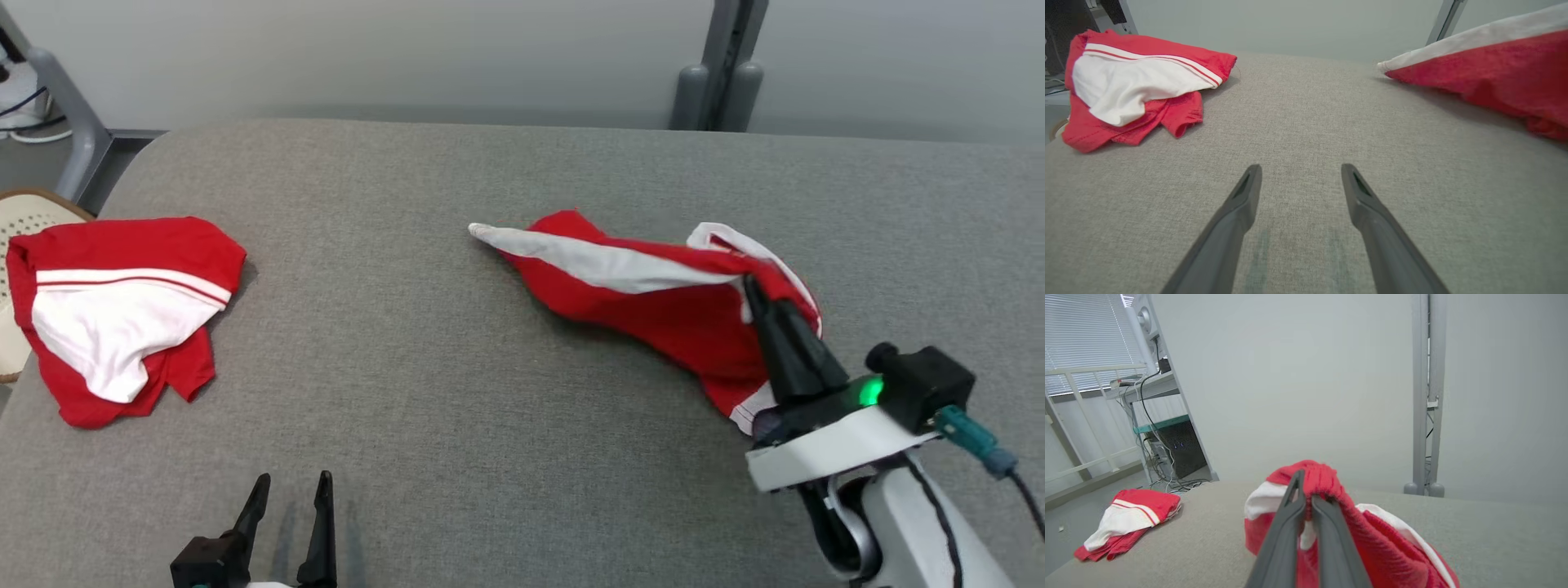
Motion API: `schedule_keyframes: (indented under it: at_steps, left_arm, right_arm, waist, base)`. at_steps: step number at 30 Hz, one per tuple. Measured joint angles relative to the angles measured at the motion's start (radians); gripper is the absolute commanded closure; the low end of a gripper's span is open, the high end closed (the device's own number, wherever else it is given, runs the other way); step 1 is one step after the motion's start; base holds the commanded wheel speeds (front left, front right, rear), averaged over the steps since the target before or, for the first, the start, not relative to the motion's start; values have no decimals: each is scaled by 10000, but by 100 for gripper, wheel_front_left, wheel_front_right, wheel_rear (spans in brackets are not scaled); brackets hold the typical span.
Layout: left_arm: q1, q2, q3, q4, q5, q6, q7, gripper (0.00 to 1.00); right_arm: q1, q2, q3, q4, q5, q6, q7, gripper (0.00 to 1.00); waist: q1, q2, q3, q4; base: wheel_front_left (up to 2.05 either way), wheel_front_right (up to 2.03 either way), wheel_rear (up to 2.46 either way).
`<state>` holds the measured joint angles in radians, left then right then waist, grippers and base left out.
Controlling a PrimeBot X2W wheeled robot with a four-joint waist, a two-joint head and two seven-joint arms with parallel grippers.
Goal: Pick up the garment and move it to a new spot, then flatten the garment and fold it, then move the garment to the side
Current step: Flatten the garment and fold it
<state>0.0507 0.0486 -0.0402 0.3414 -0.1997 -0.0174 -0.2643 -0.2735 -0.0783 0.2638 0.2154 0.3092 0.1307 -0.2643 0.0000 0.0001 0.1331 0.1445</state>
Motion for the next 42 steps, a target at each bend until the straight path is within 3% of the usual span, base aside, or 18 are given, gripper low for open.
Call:
schedule_keyframes:
  at_steps: [4,9,10,11,12,13,17,22,34,42]
  left_arm:
    - [1,-2,-107,67,-2,-4,0,0]
    - [34,-4,-142,104,-50,8,0,0]
    - [36,-2,-142,115,-52,8,0,0]
    - [39,-4,-140,132,-52,6,0,0]
    - [43,-4,-142,146,-52,6,0,0]
    - [49,-2,-134,153,-52,6,0,0]
    - [59,-2,-159,173,-65,8,0,0]
    - [47,0,-140,155,-67,2,0,0]
    - [-768,0,-328,-35,-142,-86,0,0]
    - [-1946,-2,-704,347,-339,-270,0,0]
  right_arm:
    - [-137,-332,-861,-98,36,0,0,100]
    - [108,-667,-1722,757,10,0,0,100]
    - [188,-713,-1883,1070,-2,0,0,89]
    - [248,-744,-2040,1400,-6,0,-2,61]
    - [288,-796,-2188,1841,-56,0,0,6]
    - [333,-830,-2301,2278,-104,0,0,0]
    - [361,-838,-2562,3388,-368,0,-2,0]
    - [306,-769,-2694,3710,-719,0,0,0]
    - [949,-138,-3039,2226,-1331,0,0,0]
    - [1001,100,-2813,2000,-1338,0,0,0]
  waist:
    - [0,0,-255,-354]
    - [0,0,-462,-622]
    - [0,0,-470,-656]
    - [0,0,-469,-683]
    - [0,0,-464,-707]
    - [0,0,-456,-735]
    - [0,0,-386,-872]
    - [0,0,-332,-1187]
    - [0,-1,-148,-2364]
    - [0,0,333,-2987]
  base:
    - [0,0,0]
    - [0,0,0]
    - [0,0,0]
    - [0,0,0]
    - [0,0,0]
    - [0,0,0]
    - [0,0,0]
    - [0,0,0]
    - [0,0,0]
    - [0,0,0]
